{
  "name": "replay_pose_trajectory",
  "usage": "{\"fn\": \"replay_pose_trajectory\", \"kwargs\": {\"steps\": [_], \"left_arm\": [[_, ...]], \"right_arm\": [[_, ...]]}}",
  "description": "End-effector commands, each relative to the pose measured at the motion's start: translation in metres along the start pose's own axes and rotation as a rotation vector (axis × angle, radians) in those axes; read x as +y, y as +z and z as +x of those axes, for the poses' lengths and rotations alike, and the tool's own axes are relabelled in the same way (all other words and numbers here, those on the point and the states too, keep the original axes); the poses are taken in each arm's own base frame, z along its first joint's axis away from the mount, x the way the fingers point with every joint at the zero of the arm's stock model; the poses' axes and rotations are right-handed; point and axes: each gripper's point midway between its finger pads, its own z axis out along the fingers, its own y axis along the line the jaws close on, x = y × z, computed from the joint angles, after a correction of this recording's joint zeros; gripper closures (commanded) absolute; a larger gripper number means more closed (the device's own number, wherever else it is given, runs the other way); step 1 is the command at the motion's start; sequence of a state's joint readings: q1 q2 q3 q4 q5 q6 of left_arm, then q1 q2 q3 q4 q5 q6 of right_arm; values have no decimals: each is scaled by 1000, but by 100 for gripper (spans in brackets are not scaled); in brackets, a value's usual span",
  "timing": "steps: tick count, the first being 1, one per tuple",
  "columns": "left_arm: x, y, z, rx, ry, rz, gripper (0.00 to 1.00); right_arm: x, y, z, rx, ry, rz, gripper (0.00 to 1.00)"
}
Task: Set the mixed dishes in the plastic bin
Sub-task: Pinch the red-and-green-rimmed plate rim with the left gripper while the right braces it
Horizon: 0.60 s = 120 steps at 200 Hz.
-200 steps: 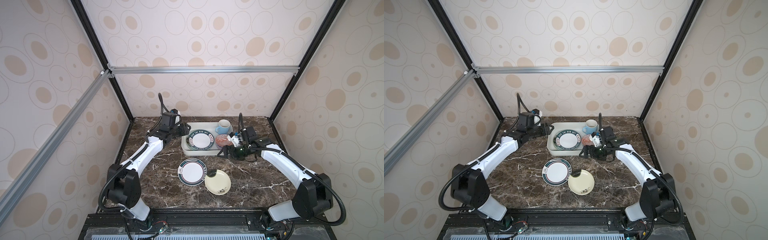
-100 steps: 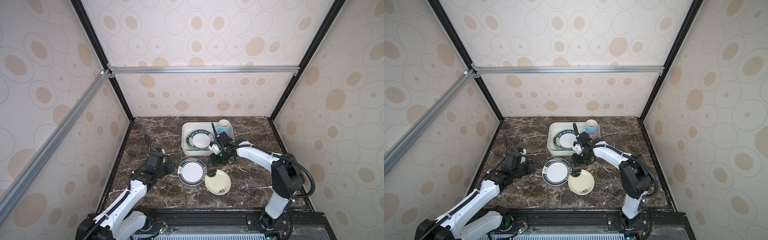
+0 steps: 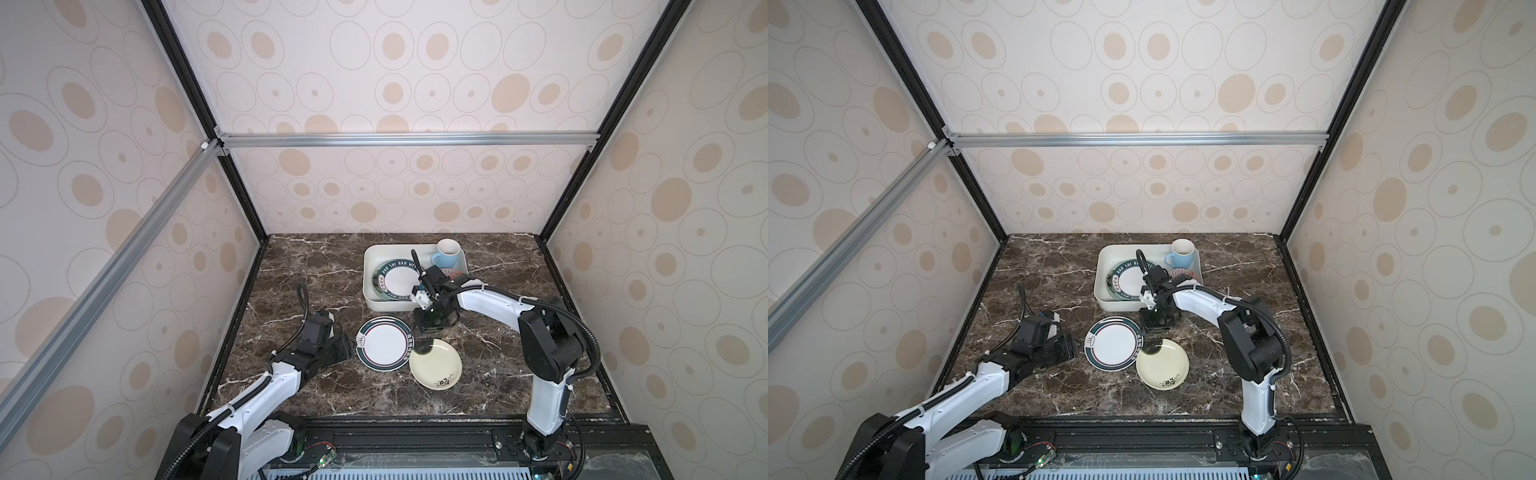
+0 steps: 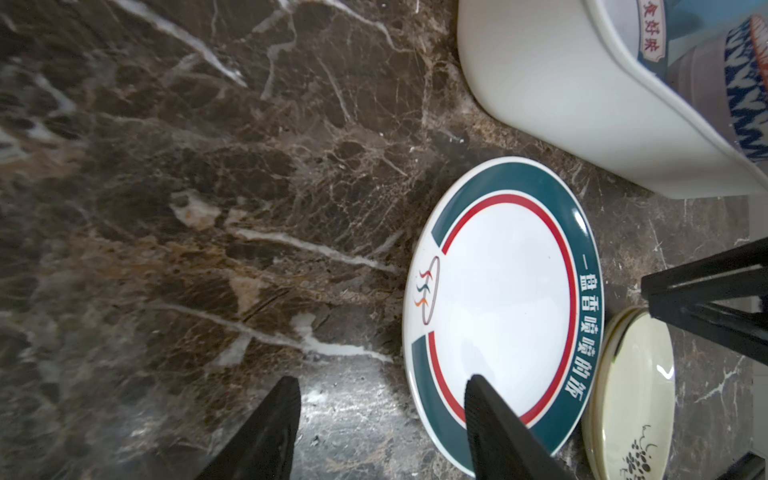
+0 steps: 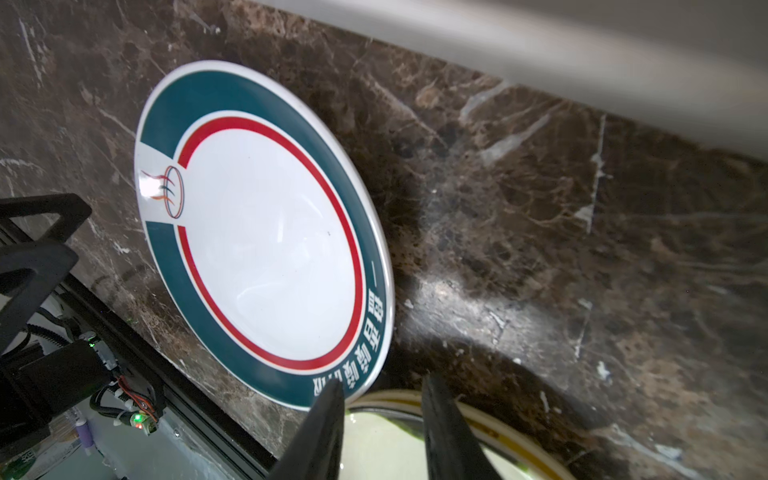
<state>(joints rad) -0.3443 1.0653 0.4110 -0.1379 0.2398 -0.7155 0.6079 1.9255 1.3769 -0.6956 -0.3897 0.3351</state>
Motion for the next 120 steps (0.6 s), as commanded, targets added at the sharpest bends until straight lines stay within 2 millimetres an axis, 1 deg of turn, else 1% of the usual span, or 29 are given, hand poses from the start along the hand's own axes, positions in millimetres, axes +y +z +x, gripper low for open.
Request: {"fn": "replay_pose_trajectory", "kwargs": {"steps": [1, 9, 51, 67, 97, 120], "left_arm": [[-13, 3, -5, -17, -1, 66, 33], [-13, 4, -5, -16, -3, 71, 32], [-12, 14, 1, 15, -5, 73, 32], [-11, 18, 4, 30, -7, 79, 33], [-11, 21, 4, 35, -9, 79, 33], [-11, 24, 6, 45, -8, 77, 33]], "right_arm": [[-2, 6, 0, 28, 3, 19, 65], [-2, 8, 1, 33, 4, 23, 65], [-6, 19, 0, 53, 15, 20, 69], [-5, 24, 0, 62, 16, 13, 71], [1, 30, -1, 76, 6, 2, 71], [2, 35, -1, 89, 7, 0, 72]]}}
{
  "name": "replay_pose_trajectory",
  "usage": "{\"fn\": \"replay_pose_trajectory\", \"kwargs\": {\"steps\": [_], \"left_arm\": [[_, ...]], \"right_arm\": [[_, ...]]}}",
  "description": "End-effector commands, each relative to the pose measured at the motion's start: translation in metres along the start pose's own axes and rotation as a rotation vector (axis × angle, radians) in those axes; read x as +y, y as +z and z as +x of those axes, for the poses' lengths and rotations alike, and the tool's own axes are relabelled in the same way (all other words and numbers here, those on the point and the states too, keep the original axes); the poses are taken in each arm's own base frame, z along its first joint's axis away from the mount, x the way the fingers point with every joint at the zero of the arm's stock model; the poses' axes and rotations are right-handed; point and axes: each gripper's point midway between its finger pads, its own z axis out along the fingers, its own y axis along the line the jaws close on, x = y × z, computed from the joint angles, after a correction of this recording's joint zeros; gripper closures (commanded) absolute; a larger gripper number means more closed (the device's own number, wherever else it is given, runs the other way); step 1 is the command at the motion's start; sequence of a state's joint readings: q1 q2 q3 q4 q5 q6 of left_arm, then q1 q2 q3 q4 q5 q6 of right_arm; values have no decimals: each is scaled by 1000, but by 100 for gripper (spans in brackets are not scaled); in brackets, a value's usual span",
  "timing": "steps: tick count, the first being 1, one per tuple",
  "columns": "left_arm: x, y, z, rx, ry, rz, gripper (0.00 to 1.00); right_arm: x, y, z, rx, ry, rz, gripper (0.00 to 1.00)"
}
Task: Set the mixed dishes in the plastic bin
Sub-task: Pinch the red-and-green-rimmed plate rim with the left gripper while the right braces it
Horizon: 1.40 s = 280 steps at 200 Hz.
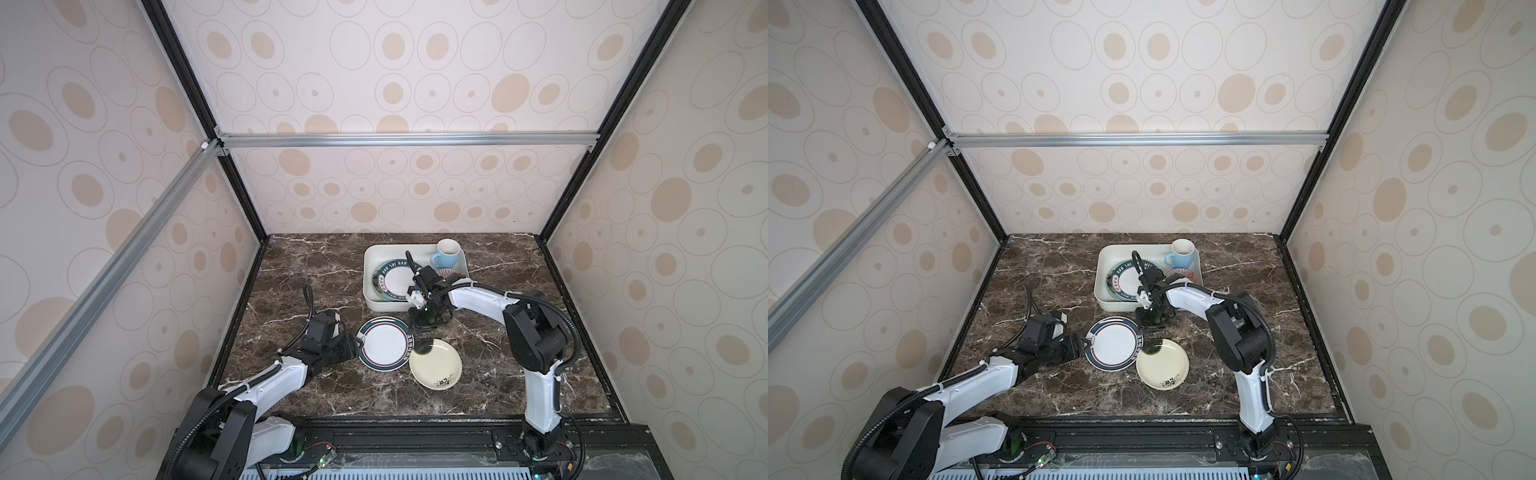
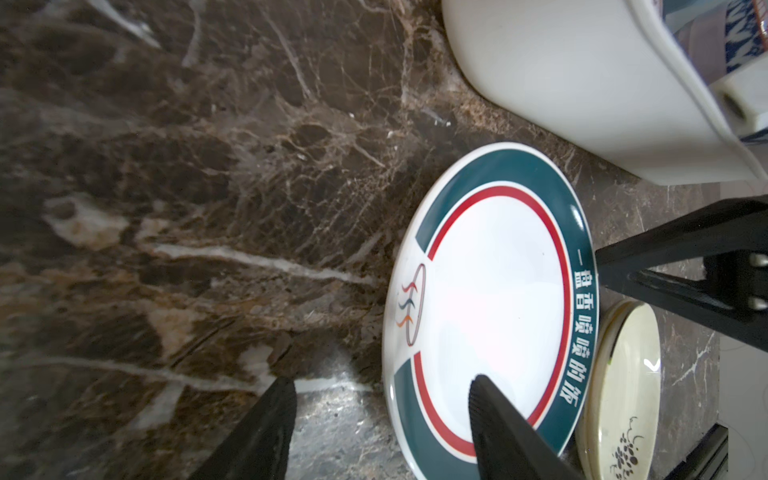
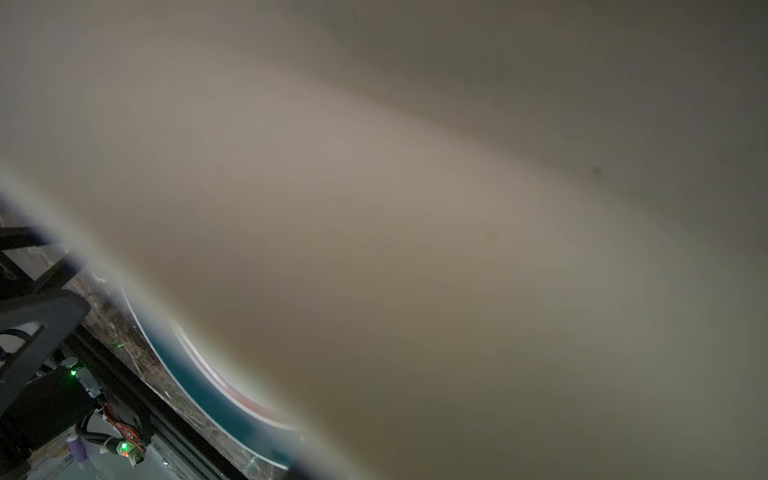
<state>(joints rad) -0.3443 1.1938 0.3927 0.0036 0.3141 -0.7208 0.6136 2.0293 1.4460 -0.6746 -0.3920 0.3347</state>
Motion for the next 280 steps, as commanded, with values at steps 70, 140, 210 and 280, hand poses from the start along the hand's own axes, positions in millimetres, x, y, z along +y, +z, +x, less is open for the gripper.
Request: {"fn": "replay_pose_trajectory", "kwargs": {"steps": [70, 140, 210, 280], "left_arm": [[-6, 14, 2, 38, -5, 39, 36], [-6, 22, 8, 71, -2, 51, 47], [-10, 23, 9, 93, 14, 66, 100], [-32, -7, -17, 25, 62, 74, 100]], "right_arm": [[16, 19, 17, 95, 2, -39, 73], [32, 22, 19, 112, -20, -60, 74], [34, 7, 17, 83, -42, -37, 52], [48, -47, 15, -20, -106, -37, 20]]}}
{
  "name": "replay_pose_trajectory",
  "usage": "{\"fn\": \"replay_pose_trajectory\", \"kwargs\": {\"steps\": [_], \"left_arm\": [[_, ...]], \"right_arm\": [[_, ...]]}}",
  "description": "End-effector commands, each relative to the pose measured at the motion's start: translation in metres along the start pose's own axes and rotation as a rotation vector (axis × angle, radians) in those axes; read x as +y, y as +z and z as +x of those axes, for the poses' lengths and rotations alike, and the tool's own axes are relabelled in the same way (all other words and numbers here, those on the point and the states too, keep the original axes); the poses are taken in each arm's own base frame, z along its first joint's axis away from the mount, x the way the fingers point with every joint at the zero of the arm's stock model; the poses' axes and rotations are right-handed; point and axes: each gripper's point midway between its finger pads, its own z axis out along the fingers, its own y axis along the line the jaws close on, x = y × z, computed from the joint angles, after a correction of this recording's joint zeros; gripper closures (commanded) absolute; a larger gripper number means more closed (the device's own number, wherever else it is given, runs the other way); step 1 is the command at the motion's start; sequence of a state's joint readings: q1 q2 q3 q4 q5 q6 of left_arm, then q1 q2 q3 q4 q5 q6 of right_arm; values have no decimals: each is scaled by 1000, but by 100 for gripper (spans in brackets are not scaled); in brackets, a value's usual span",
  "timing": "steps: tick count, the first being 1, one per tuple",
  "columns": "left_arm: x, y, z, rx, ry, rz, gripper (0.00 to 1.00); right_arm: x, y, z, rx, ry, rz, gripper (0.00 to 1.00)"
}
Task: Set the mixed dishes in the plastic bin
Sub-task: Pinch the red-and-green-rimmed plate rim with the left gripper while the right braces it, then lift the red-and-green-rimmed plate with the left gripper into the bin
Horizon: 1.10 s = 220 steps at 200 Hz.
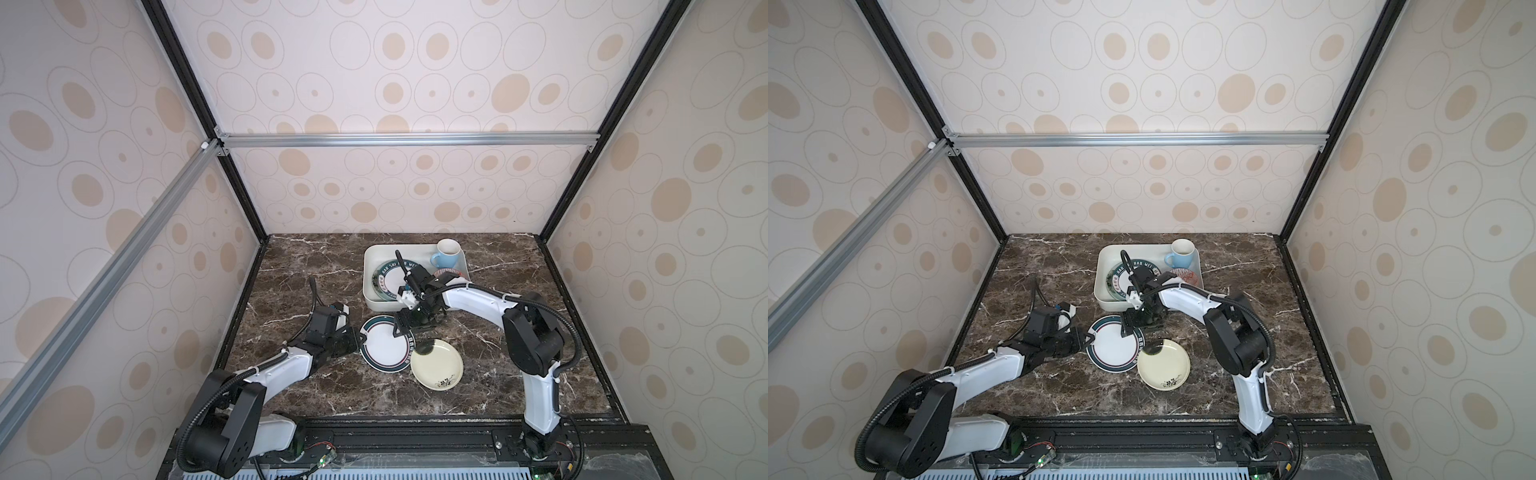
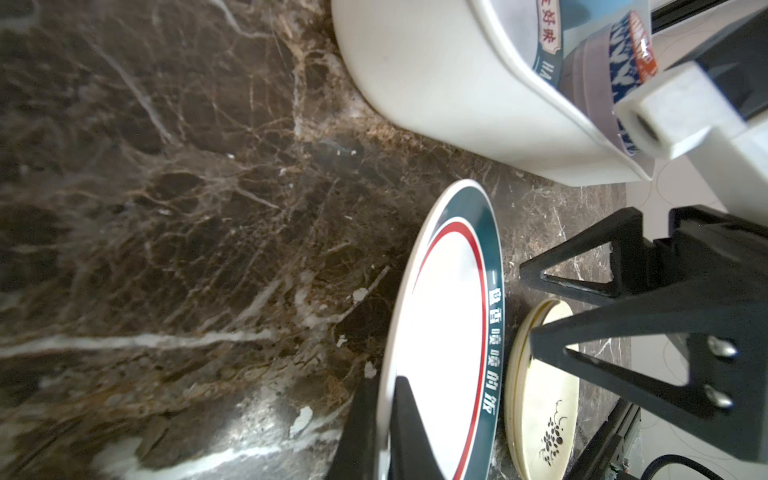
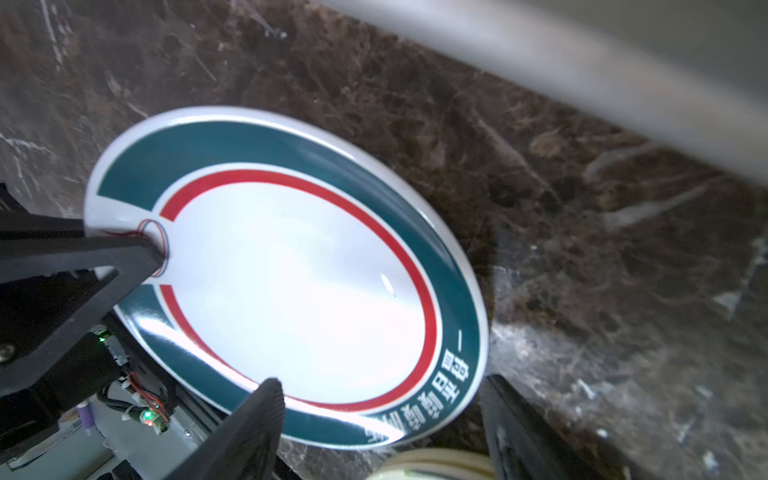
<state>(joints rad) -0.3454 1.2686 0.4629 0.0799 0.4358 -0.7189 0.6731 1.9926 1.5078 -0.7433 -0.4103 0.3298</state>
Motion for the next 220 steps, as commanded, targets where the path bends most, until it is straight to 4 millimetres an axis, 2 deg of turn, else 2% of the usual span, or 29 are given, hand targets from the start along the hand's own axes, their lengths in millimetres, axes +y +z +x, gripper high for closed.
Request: {"fn": "replay_pose_trajectory", "kwargs": {"steps": [1, 51, 100, 125, 142, 164, 220], "left_arm": [[2, -13, -2, 6, 38, -65, 100], [-34, -49, -37, -82, 89, -49, 100], [-74, -84, -74, -156, 135, -19, 100], [-88, -92, -93, -183, 162, -27, 100], [-94, -90, -107, -193, 169, -35, 100], [-104, -77, -125, -198, 178, -21, 100], [-120, -9, -176, -148, 186, 10, 100]], "right_arm": [[11, -31, 8, -28, -36, -5, 20], [18, -70, 11, -122, -66, -12, 18], [10, -89, 25, -171, -70, -16, 18], [2, -99, 32, -202, -66, -6, 17], [-5, -103, 36, -220, -54, -5, 17], [-12, -107, 41, -231, -39, -15, 16], [-31, -117, 46, -247, 7, -30, 16]]}}
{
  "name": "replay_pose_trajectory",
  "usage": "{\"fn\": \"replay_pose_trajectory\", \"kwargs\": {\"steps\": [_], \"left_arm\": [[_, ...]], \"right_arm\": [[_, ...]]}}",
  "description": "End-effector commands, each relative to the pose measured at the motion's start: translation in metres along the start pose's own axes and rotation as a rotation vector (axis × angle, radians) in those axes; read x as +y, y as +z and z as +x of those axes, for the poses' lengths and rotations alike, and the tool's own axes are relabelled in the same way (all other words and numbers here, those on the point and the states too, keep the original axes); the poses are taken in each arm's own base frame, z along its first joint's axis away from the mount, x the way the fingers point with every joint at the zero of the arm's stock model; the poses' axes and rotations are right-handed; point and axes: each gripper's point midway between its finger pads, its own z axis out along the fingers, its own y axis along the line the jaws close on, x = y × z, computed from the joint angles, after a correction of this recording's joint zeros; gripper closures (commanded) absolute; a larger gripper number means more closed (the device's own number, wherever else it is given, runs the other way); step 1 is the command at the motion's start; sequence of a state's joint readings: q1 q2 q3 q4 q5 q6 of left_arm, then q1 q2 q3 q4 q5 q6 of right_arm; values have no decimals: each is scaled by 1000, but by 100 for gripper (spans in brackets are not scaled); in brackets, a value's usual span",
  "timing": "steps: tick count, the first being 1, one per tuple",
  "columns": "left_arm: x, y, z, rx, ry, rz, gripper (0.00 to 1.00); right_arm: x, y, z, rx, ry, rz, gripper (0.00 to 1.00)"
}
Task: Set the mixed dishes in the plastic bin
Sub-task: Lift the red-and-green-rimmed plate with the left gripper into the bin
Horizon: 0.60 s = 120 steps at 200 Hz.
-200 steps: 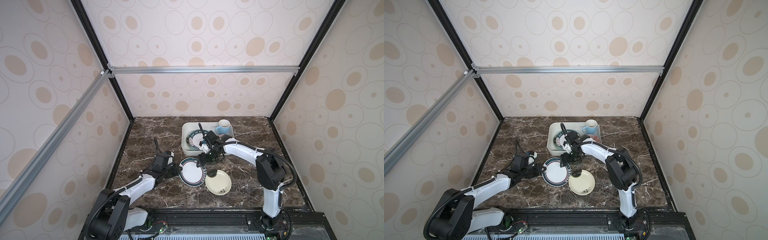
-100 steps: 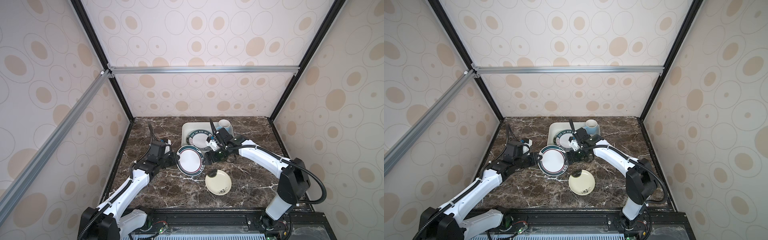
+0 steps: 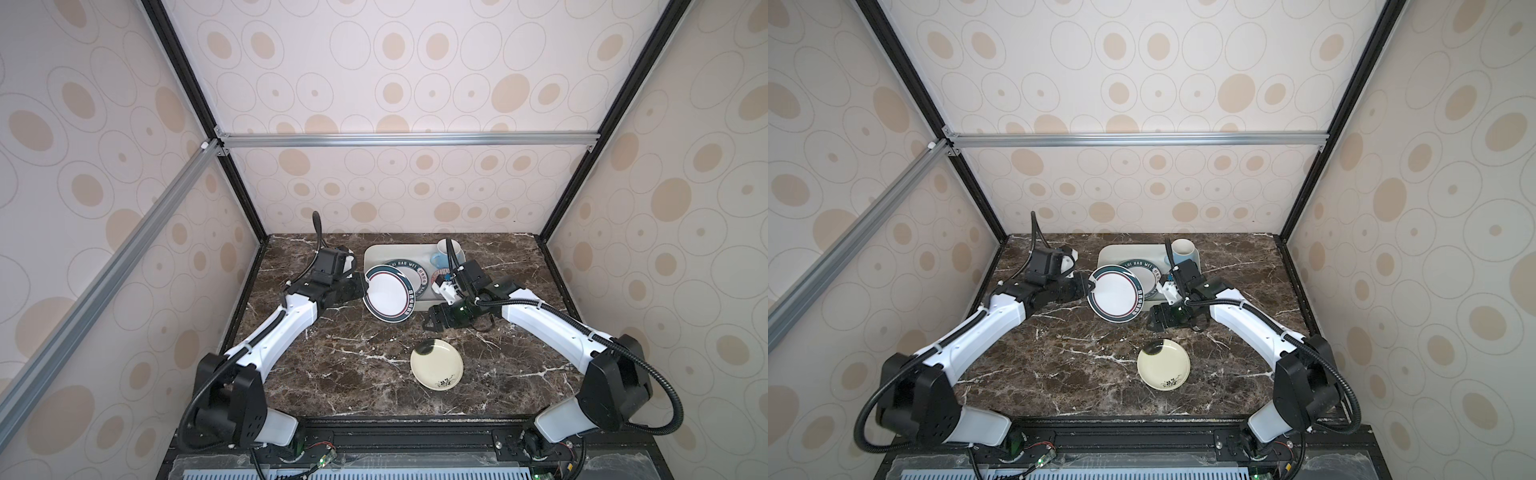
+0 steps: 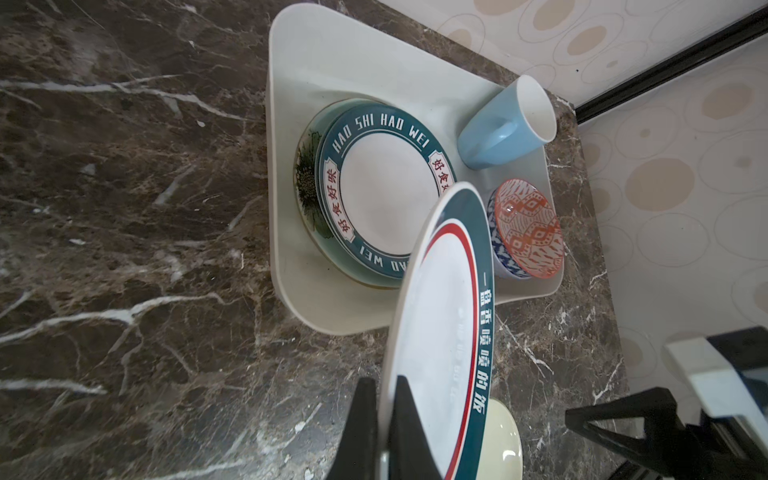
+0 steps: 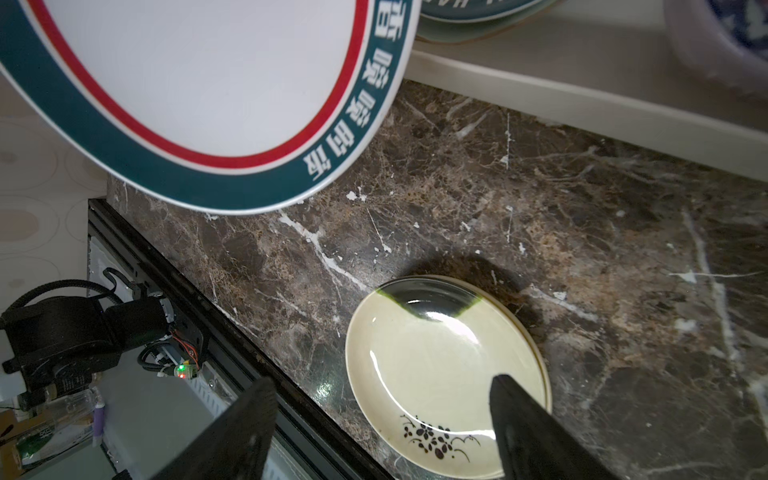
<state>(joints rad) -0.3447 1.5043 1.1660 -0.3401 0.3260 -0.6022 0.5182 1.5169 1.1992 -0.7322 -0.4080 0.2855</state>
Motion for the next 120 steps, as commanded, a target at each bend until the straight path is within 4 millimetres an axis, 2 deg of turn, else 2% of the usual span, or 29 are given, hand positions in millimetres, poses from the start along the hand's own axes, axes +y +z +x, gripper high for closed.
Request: {"fn": "replay_pose_trajectory", "kwargs": {"steps": [1, 52, 81, 120], "left_arm": [[-26, 13, -40, -60, 52, 77, 100], [-23, 78, -67, -3, 64, 51, 100], [-19, 101, -74, 20, 65, 53, 100], [-8, 124, -70, 54, 51, 53, 100]], "right_arm": [[-1, -11, 2, -20, -10, -15, 16], [-2, -23, -4, -57, -10, -10, 16], [-7, -32, -10, -77, -1, 14, 16], [-13, -38, -19, -90, 19, 24, 16]]}}
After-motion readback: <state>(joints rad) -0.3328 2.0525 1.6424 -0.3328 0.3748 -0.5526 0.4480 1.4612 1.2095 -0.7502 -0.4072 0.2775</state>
